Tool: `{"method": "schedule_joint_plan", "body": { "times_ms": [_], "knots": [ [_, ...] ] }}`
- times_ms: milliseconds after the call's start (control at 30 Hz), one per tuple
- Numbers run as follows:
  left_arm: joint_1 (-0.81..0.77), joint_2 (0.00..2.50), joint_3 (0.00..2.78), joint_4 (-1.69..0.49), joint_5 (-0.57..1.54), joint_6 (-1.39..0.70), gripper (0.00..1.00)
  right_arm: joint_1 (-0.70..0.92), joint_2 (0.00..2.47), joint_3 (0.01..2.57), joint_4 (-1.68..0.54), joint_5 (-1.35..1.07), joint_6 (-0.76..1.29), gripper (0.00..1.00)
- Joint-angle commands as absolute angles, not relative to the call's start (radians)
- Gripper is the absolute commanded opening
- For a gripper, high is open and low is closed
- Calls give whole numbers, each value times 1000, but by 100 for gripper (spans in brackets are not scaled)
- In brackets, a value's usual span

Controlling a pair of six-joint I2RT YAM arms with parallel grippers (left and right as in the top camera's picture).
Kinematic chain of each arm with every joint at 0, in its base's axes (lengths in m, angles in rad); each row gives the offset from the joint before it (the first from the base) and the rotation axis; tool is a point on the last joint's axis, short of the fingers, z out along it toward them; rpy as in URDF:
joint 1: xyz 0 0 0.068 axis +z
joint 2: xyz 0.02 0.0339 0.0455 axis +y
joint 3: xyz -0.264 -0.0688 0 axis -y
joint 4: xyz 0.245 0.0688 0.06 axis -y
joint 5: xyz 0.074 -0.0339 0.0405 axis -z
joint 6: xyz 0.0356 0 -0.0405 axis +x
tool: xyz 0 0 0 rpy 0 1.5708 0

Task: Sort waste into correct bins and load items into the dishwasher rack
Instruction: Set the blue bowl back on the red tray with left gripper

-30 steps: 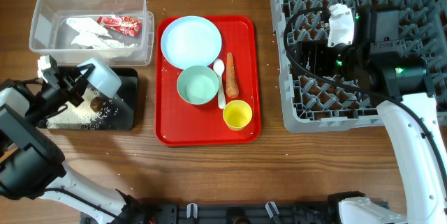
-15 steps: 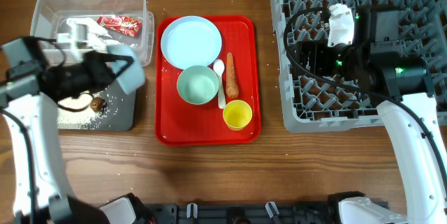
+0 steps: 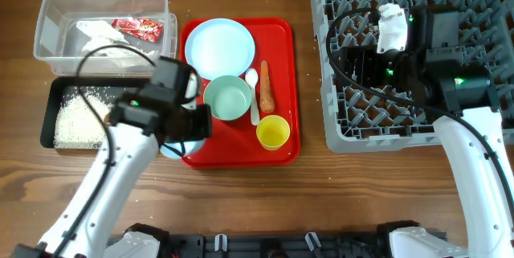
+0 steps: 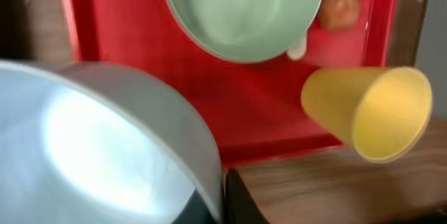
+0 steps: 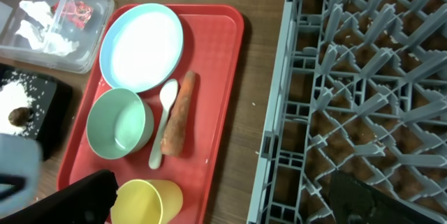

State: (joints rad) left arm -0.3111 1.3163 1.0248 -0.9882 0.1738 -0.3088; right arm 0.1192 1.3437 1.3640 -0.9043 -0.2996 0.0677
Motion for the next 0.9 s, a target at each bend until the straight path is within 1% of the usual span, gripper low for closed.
{"method": "schedule_joint_plan", "body": {
  "times_ms": [0,33,100,233,333,367,400,433,467,567,667,767,800,867],
  "knots": [
    [-421,1319,897,-833,85,-354,4,124,1353,1366,-897,-316,82,100],
    [-455,1332,870,-772,60,-357,4,124,1354,1366,-897,-316,82,100],
    [-498,1361,858,-719,23,-356,4,124,1354,1366,-899,-316,82,100],
    [-570,1457,858,-683,-67,-356,4,124,1354,1366,-901,-316,82,100],
    [-597,1543,858,-677,-73,-356,6,124,1354,1366,-901,-316,82,100],
    [-603,1566,858,-678,-72,-356,10,124,1354,1366,-901,-316,82,100],
    [-605,1570,858,-682,-72,-356,16,124,1354,1366,-900,-316,82,100],
    [-605,1570,858,-684,-70,-357,20,124,1354,1366,-899,-316,82,100],
    [-605,1564,859,-685,-66,-357,29,124,1354,1366,-899,-316,82,100],
    [-605,1541,880,-725,-65,-356,47,124,1354,1366,-898,-316,82,100],
    [-605,1512,963,-793,-65,-356,54,124,1354,1366,-886,-318,82,100],
    [-605,1491,1056,-851,-65,-344,56,124,1354,1366,-885,-376,80,100],
    [-604,1485,1087,-867,-65,-344,63,124,1354,1366,-885,-391,80,100],
    [-604,1480,1123,-877,-64,-344,73,124,1354,1366,-883,-411,80,100]
  ]
}}
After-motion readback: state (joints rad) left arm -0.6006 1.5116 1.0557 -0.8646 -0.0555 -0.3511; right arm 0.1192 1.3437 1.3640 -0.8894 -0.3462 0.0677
